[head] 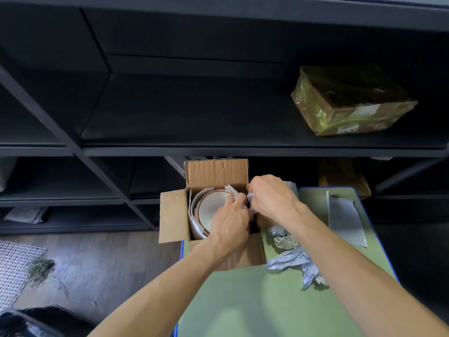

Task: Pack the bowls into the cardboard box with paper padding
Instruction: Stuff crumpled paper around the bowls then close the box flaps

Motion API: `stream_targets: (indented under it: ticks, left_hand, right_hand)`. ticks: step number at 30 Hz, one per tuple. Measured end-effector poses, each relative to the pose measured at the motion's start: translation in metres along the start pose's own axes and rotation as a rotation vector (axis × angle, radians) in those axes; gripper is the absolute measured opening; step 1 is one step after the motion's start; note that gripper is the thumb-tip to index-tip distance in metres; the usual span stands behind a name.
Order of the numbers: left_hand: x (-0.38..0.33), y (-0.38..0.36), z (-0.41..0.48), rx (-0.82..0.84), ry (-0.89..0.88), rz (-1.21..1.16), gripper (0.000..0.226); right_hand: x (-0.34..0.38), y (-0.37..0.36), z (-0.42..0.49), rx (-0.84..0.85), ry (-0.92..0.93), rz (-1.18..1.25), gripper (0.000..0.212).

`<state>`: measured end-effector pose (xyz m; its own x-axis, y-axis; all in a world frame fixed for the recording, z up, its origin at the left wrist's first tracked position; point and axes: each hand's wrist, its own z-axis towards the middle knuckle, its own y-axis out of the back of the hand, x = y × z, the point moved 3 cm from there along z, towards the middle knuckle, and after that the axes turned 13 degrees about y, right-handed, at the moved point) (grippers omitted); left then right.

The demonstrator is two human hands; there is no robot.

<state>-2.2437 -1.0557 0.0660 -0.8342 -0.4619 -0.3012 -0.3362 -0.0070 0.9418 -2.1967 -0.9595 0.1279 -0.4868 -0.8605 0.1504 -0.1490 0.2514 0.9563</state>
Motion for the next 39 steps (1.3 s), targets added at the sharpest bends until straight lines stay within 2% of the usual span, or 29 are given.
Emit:
stream_targets:
  ticks: [9, 12, 17, 20, 22, 25, 31, 35, 39]
  left_hand:
    - [0.012, -0.012, -0.008, -0.173, 0.036, -0.089, 0.025]
    - [0.008, -0.008, -0.016, -0.190, -0.003, -0.108, 0.037]
    - [0.000, -0.010, -0.022, -0.018, 0.027, -0.044, 0.054]
    - [0.001, -0.011, -0.022, -0.008, 0.006, -0.038, 0.045]
    - [0.002, -0.009, -0.021, 0.022, 0.016, -0.036, 0.042]
    - [0.006, -0.006, -0.019, 0.027, 0.061, -0.056, 0.042]
    - [-0.002, -0.009, -0.013, 0.028, 0.101, -0.081, 0.040]
    - [0.004, -0.015, 0.002, 0.139, 0.197, -0.179, 0.035]
    - [0.008, -0.014, 0.012, 0.252, 0.174, -0.195, 0.027]
  right_hand:
    - [0.004, -0.008, 0.009, 0.077, -0.016, -0.018, 0.036]
    - [0.007, -0.006, 0.006, 0.119, 0.004, -0.056, 0.037]
    - [0.009, -0.010, 0.007, 0.090, 0.041, -0.103, 0.030]
    - [0.013, -0.019, 0.005, 0.053, 0.121, -0.159, 0.001]
    - [0.009, -0.022, 0.003, 0.044, 0.133, -0.126, 0.016]
    - [-0.005, -0.014, 0.001, 0.033, 0.070, 0.090, 0.029]
    - [-0.008, -0.016, 0.001, 0.091, 0.088, 0.061, 0.029]
    - [-0.007, -0.016, 0.000, 0.040, 0.092, 0.104, 0.028]
    - [-0.008, -0.014, -0.001, 0.009, 0.083, 0.151, 0.031]
